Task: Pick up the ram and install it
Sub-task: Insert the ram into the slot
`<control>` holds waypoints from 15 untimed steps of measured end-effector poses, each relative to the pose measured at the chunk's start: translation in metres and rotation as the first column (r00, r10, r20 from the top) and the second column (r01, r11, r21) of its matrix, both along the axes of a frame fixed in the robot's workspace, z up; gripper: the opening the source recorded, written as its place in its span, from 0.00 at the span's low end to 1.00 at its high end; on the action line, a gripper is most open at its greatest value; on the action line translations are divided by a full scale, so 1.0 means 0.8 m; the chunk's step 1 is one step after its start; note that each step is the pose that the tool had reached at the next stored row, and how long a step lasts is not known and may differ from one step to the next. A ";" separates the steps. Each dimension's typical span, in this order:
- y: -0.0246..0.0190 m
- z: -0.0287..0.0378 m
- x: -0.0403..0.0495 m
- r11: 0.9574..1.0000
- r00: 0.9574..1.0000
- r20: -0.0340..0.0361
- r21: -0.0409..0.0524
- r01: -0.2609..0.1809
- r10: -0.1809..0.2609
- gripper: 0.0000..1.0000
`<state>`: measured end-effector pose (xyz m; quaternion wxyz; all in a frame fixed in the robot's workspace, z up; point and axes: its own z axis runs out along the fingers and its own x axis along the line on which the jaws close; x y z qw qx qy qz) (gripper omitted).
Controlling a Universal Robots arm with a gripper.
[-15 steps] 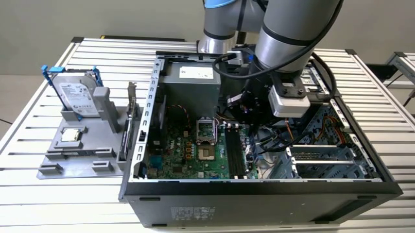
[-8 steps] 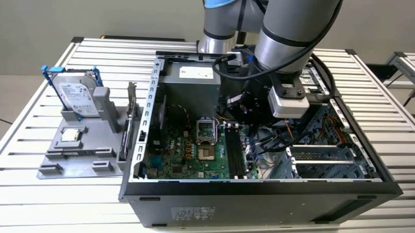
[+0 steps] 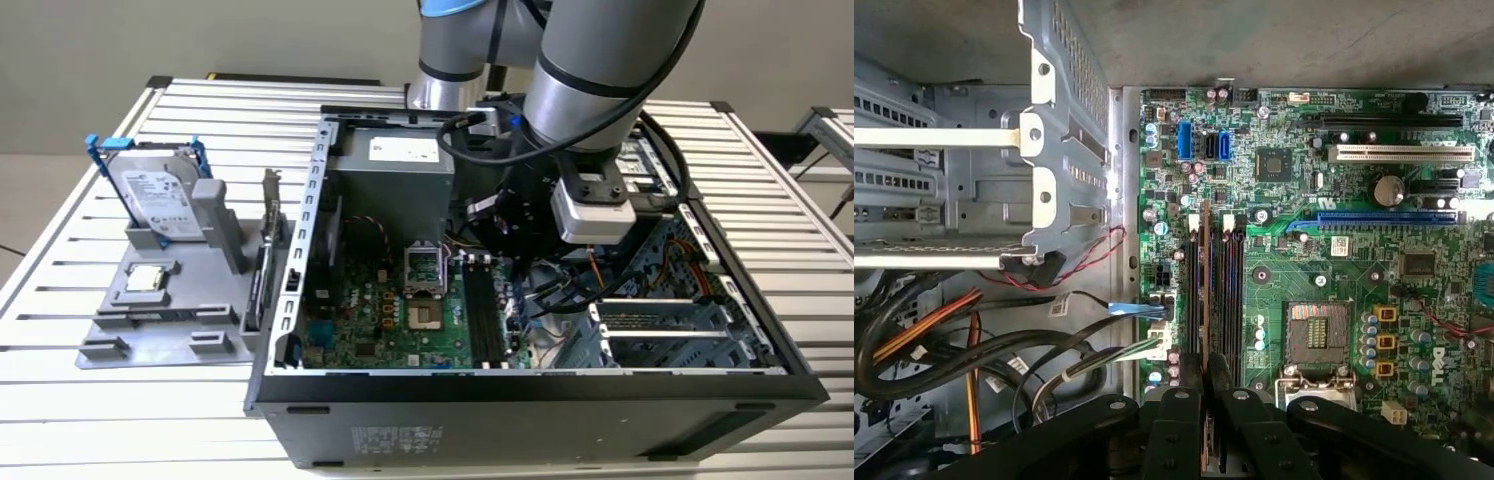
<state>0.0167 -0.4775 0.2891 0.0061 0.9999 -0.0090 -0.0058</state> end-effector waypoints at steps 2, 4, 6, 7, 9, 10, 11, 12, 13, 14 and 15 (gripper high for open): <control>0.0000 -0.0001 0.000 1.000 1.000 0.000 0.000 0.000 0.000 0.00; 0.0005 -0.0004 0.000 1.000 1.000 0.000 0.000 0.000 0.000 0.00; 0.0012 -0.0005 0.000 1.000 1.000 0.000 0.000 0.000 0.000 0.00; 0.0022 -0.0005 0.000 1.000 1.000 0.000 0.000 0.000 0.000 0.00; 0.0051 -0.0012 0.000 1.000 1.000 0.000 0.000 0.000 0.000 0.00; 0.0061 -0.0016 0.000 1.000 1.000 0.000 0.000 0.000 0.000 0.00; 0.0070 -0.0020 0.000 1.000 1.000 0.000 0.000 0.000 0.000 0.00; 0.0079 -0.0023 0.000 1.000 1.000 0.000 0.000 0.000 0.000 0.00; 0.0089 -0.0029 0.000 1.000 1.000 0.000 0.000 0.000 0.000 0.00; 0.0100 -0.0040 0.000 1.000 1.000 0.000 0.000 0.000 0.000 0.00; 0.0109 -0.0055 0.000 1.000 1.000 0.000 0.000 0.000 0.000 0.00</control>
